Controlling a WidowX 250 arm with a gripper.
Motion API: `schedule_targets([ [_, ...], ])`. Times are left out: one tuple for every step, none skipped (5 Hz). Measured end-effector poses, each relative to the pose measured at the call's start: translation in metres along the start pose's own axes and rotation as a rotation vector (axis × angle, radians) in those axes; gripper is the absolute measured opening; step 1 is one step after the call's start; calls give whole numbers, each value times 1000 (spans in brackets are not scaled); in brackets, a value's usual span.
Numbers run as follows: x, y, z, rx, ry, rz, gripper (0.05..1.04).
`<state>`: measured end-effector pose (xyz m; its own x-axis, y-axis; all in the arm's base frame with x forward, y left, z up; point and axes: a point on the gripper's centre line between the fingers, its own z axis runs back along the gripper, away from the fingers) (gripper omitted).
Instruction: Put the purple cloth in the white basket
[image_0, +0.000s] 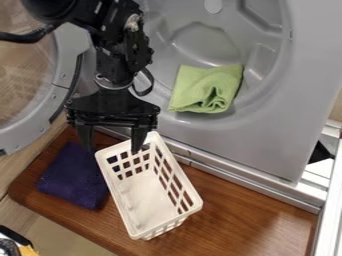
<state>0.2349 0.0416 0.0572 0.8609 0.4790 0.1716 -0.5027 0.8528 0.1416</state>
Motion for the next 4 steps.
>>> schedule_targets([
  [-3,-1,-6,2,20,-6,999],
  [9,39,-26,-32,38,174,999],
  [13,65,-50,-35,98,239,999],
  [23,85,-65,-25,118,293,999],
])
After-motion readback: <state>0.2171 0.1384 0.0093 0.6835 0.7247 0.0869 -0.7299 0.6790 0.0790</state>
